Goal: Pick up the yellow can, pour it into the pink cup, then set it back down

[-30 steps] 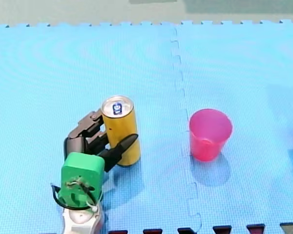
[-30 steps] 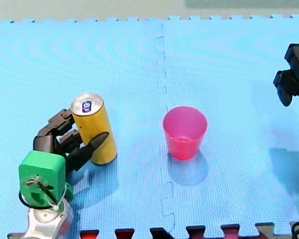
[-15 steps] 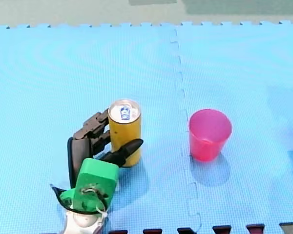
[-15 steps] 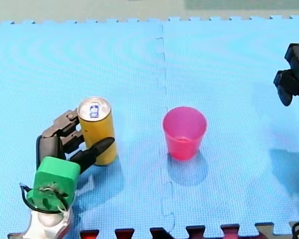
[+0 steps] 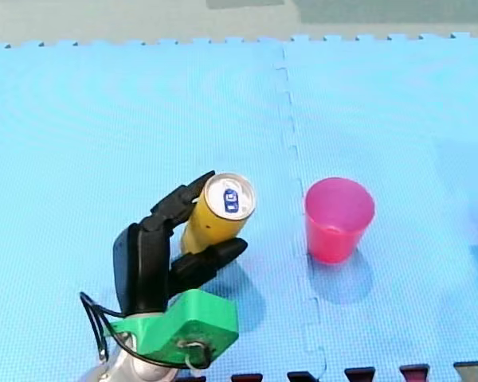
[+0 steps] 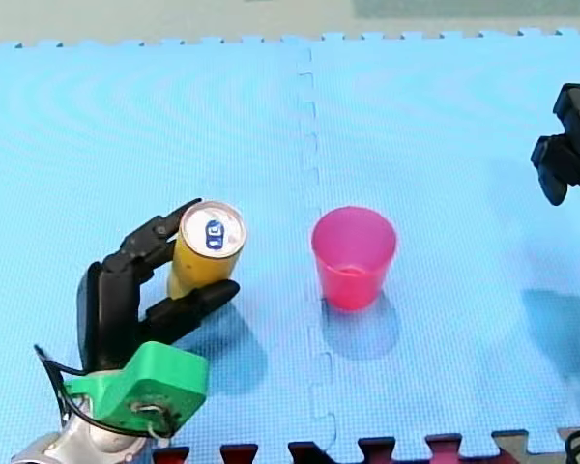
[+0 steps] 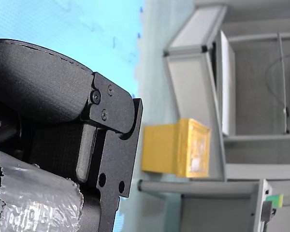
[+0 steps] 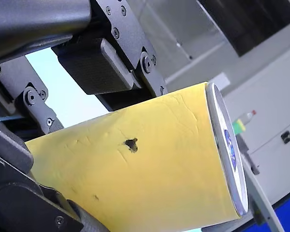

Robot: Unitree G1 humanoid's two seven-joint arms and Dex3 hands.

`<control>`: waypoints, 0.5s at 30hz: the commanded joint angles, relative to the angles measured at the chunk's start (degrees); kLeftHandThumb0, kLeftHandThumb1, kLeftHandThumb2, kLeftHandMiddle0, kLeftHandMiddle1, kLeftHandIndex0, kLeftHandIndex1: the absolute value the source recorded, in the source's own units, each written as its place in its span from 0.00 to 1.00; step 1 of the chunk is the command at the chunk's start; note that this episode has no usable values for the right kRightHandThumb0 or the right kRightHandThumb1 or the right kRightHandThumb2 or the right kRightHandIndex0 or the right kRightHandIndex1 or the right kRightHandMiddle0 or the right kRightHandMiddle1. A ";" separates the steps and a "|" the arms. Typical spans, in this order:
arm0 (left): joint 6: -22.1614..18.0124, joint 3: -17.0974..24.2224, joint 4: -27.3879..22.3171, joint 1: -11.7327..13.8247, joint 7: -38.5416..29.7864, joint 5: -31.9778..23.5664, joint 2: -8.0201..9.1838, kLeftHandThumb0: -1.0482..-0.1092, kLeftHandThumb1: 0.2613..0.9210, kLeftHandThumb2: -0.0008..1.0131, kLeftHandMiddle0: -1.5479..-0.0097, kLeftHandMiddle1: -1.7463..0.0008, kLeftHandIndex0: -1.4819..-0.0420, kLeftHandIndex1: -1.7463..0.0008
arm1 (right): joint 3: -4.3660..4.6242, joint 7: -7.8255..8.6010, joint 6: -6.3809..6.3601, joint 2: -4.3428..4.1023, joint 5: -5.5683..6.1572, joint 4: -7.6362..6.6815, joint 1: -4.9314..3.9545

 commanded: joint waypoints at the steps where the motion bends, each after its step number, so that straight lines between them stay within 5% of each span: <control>1: 0.83 0.02 0.95 0.58 0.31 -0.66 0.67 0.75 0.88 0.00 0.18 1.00 0.22 1.00 | -0.27 0.15 0.25 -0.26 0.35 -0.06 -0.18; 15: -2.05 4.61 1.41 1.16 -10.34 -10.06 -0.98 0.76 0.88 0.00 0.18 1.00 0.22 1.00 | 0.18 -0.10 0.22 -0.59 -0.17 -0.18 -0.22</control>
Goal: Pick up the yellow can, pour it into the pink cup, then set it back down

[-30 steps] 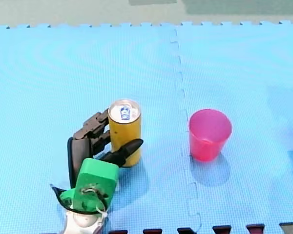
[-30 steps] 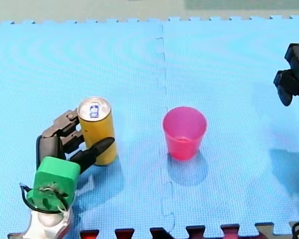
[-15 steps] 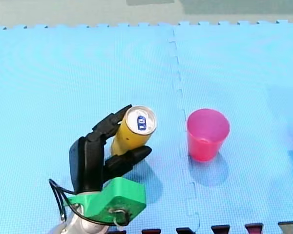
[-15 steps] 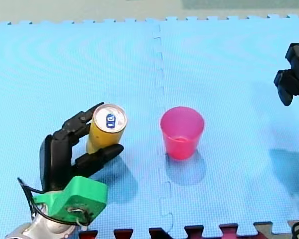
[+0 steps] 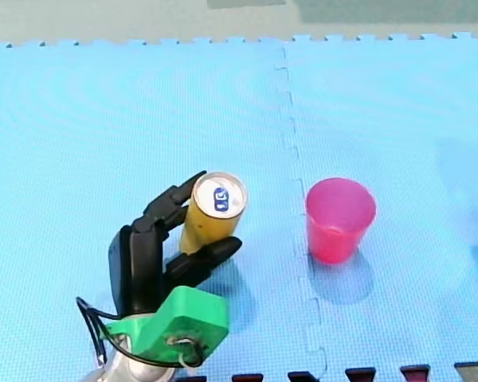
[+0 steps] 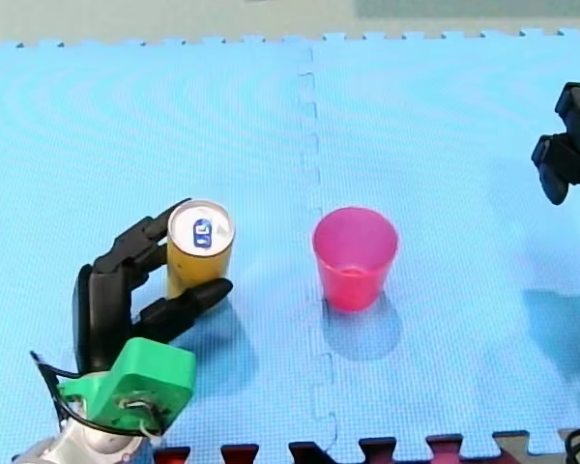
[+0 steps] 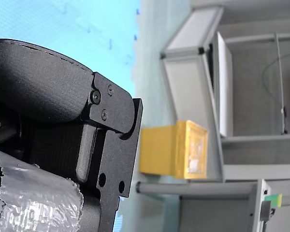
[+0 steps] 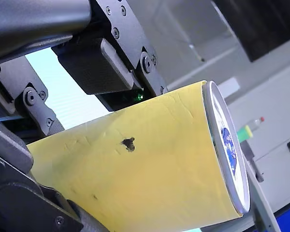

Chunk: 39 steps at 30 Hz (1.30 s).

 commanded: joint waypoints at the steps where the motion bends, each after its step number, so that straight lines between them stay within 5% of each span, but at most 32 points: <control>1: -0.29 3.17 0.64 1.03 -5.50 -4.44 -0.80 0.76 0.88 0.00 0.18 1.00 0.22 1.00 | 0.10 -0.12 -0.07 -0.41 -0.10 -0.16 -0.15; 5: -1.31 11.77 0.38 1.66 -25.09 -18.66 -4.14 0.75 0.88 0.00 0.19 1.00 0.24 1.00 | 0.14 -0.14 -0.03 -0.43 -0.12 -0.13 -0.24; 13: -2.18 13.16 0.23 1.45 -28.87 -21.16 -4.06 0.76 0.88 0.00 0.19 1.00 0.24 1.00 | 0.06 0.00 0.09 -0.41 0.02 -0.13 -0.49; 24: -3.05 14.02 0.18 1.49 -29.69 -19.10 -3.57 0.76 0.87 0.00 0.20 1.00 0.24 1.00 | -0.11 0.21 0.27 -0.43 0.25 -0.16 -0.57; 34: -2.53 12.10 0.12 1.57 -22.56 -13.00 -2.62 0.77 0.88 0.00 0.20 1.00 0.24 1.00 | -0.36 0.34 0.16 -0.29 0.50 -0.16 -0.35; 37: -2.06 11.64 0.07 1.47 -21.22 -11.84 -2.42 0.77 0.87 0.00 0.24 1.00 0.35 1.00 | -0.45 0.46 0.16 -0.32 0.60 -0.16 -0.30; 39: -1.45 10.52 -0.17 1.31 -18.33 -9.80 -1.90 0.57 0.79 0.00 0.36 1.00 0.46 1.00 | -0.47 0.54 0.16 -0.34 0.63 -0.17 -0.26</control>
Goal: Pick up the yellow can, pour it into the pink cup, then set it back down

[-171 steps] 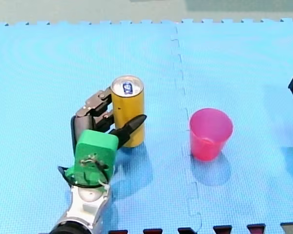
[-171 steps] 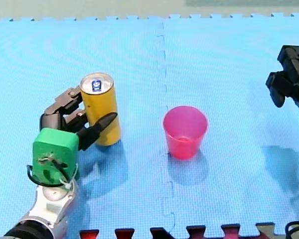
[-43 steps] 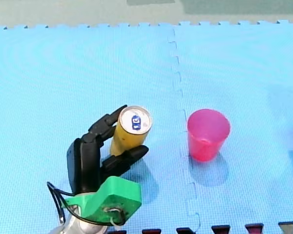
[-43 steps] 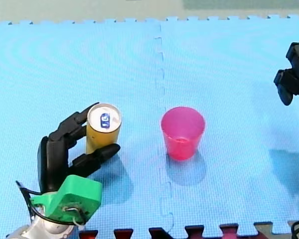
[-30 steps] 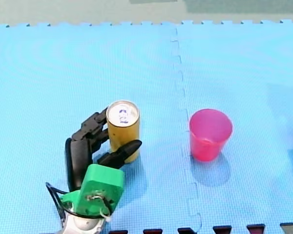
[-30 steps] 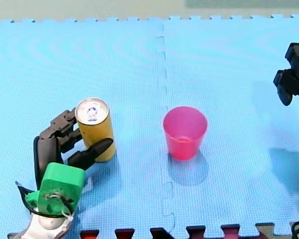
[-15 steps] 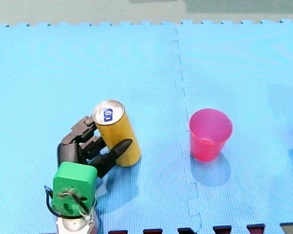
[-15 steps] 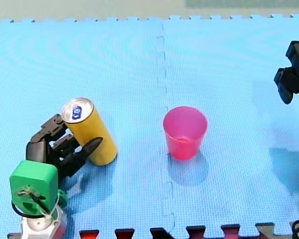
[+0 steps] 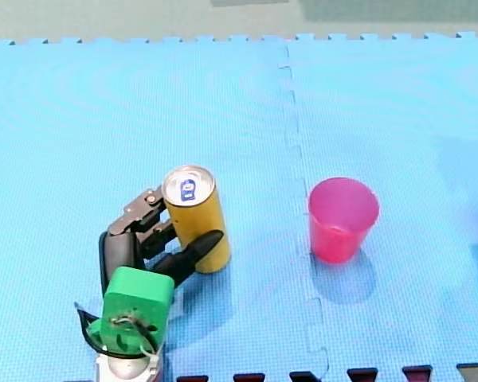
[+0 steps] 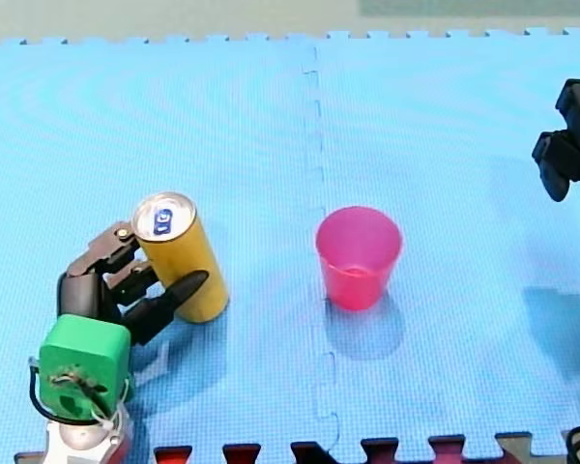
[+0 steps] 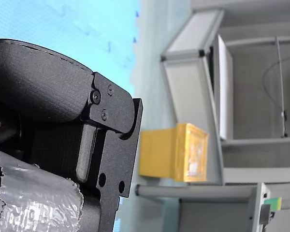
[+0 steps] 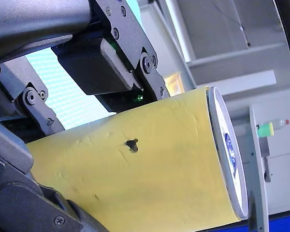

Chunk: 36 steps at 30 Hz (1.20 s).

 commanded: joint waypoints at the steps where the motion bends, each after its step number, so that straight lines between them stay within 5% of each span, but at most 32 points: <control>1: 1.43 -1.25 -0.03 0.08 3.31 2.05 1.00 0.52 0.76 0.00 0.40 1.00 0.49 1.00 | -0.17 0.10 0.06 -0.29 0.27 -0.16 0.05; 10: 4.11 -6.53 -0.61 -0.85 18.59 11.07 2.71 0.50 0.70 0.00 0.54 1.00 0.57 1.00 | 0.45 -0.32 -0.38 -0.33 -0.46 -0.23 0.21; 12: 4.44 -6.86 -0.43 -0.91 18.84 11.23 2.69 0.43 0.70 0.00 0.58 1.00 0.66 1.00 | 0.57 -0.54 -0.49 -0.35 -0.62 -0.23 0.21; 17: 5.06 -5.06 0.23 -0.73 12.54 7.04 1.87 0.17 0.66 0.00 0.75 1.00 0.81 1.00 | 0.68 -0.78 -0.54 -0.37 -0.74 -0.17 0.21; 20: 5.26 -3.99 0.22 -0.77 9.42 4.68 1.45 0.09 0.67 0.00 0.82 1.00 0.89 1.00 | 0.78 -0.98 -0.50 -0.38 -0.87 -0.13 0.15; 26: 5.83 -3.39 0.15 -0.89 7.28 3.17 1.29 0.01 0.70 0.01 0.87 1.00 0.94 1.00 | 0.84 -1.22 -0.34 -0.38 -0.95 -0.05 -0.02; 36: 6.49 -3.53 -0.02 -0.90 4.72 2.67 1.52 0.00 0.79 0.02 0.90 1.00 0.95 1.00 | 0.68 -0.88 -0.24 -0.43 -0.78 -0.01 -0.03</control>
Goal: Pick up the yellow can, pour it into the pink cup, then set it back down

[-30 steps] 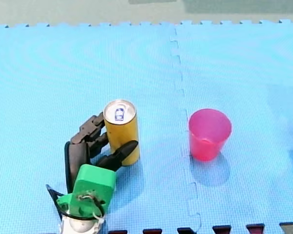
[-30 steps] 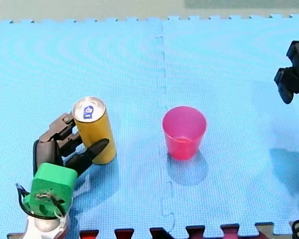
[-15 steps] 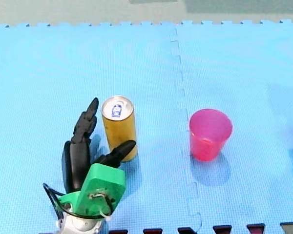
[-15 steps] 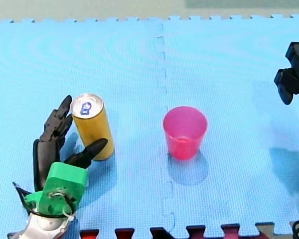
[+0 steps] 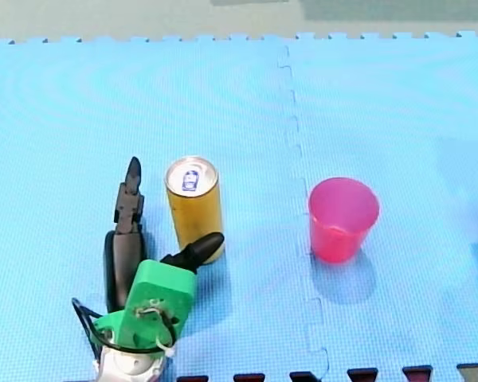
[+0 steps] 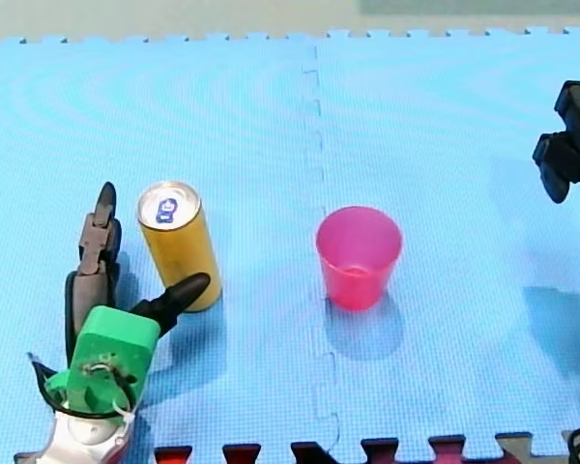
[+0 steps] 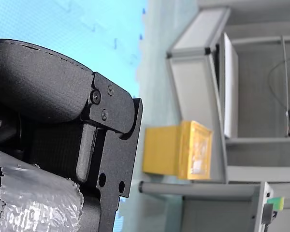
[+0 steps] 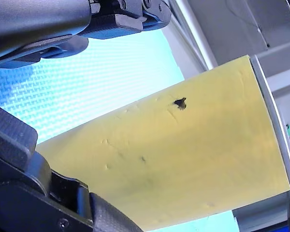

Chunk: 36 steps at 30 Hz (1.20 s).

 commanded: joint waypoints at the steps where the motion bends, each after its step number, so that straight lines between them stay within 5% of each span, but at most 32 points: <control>1: 0.30 -0.11 -0.15 -0.16 -0.40 -0.04 0.29 0.00 0.79 0.02 0.90 1.00 0.95 1.00 | -0.12 0.02 0.05 -0.31 0.16 -0.03 -0.12; 13: 0.72 0.10 -0.86 0.05 -3.23 -0.68 1.30 0.00 0.85 0.02 0.94 1.00 0.97 1.00 | 0.33 -0.45 -0.11 -0.29 -0.22 -0.14 0.02; 20: -1.62 4.18 -1.64 0.79 -13.51 -7.32 2.83 0.00 0.82 0.01 0.96 1.00 0.97 1.00 | 0.63 -0.84 -0.03 -0.28 -0.53 -0.11 0.01; 36: -3.13 6.82 -4.96 3.68 -22.65 -11.64 4.12 0.00 0.85 0.01 0.96 1.00 0.97 1.00 | 0.52 -0.83 0.42 0.01 -0.70 0.11 -0.18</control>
